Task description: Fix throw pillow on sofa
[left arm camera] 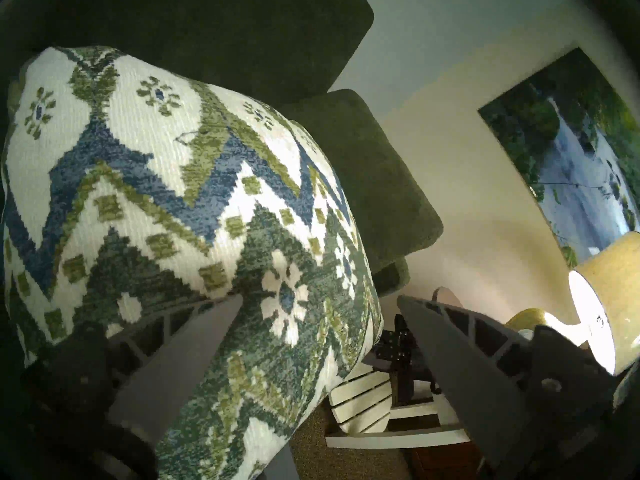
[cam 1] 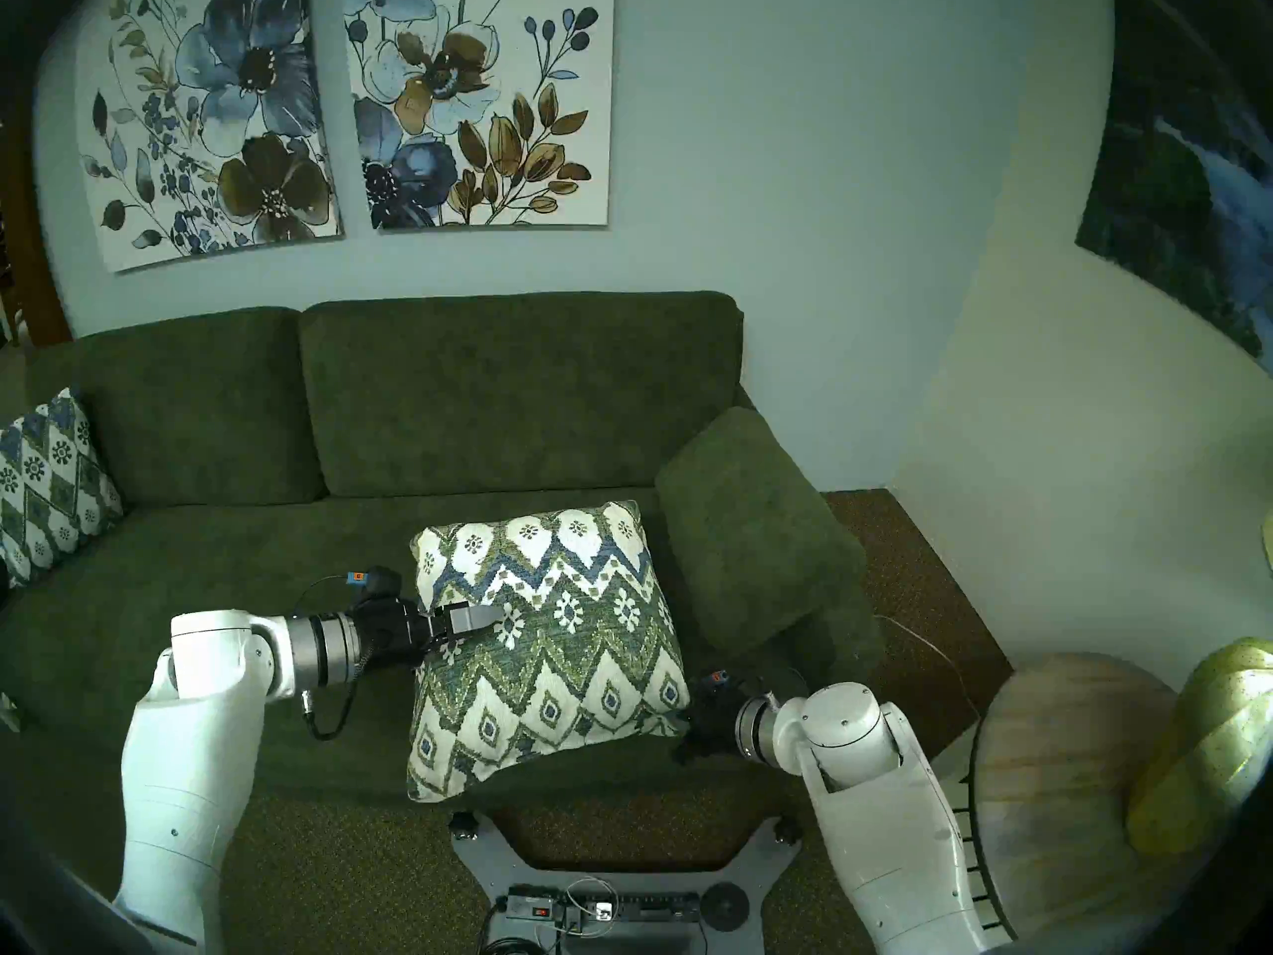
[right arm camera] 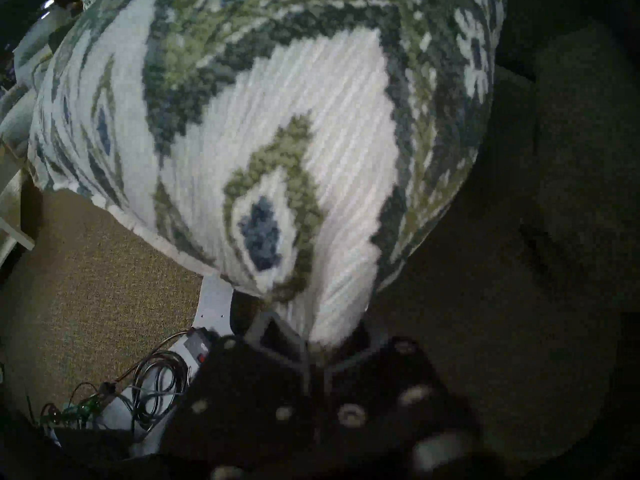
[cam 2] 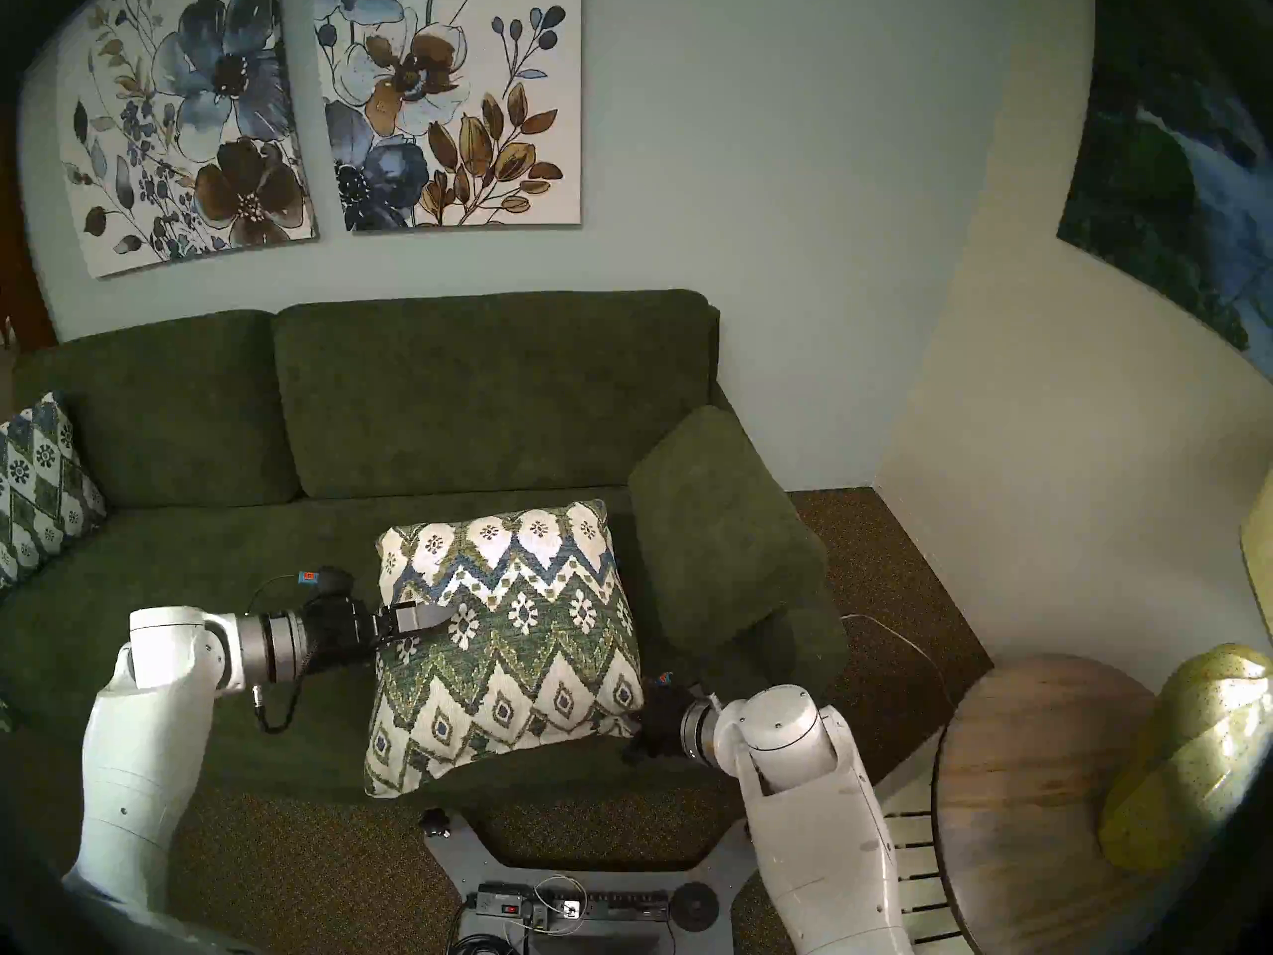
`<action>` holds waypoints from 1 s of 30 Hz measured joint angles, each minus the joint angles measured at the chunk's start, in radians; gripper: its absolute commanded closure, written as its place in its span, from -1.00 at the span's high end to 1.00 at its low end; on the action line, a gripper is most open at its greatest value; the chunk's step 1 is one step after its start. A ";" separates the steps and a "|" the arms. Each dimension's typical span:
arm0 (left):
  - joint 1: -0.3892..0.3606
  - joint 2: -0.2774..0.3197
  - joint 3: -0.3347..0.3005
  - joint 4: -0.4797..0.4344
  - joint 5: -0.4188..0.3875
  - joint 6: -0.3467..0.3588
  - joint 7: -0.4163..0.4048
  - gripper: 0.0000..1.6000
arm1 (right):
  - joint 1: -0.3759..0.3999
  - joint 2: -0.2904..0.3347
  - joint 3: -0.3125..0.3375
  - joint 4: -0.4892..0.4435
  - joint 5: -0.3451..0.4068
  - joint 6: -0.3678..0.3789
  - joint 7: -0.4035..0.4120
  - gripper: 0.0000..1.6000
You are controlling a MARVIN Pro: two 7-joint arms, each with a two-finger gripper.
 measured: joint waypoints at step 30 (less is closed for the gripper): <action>-0.002 0.020 -0.030 0.028 -0.031 0.016 0.017 1.00 | 0.076 0.043 0.035 -0.309 -0.131 0.114 -0.045 -1.00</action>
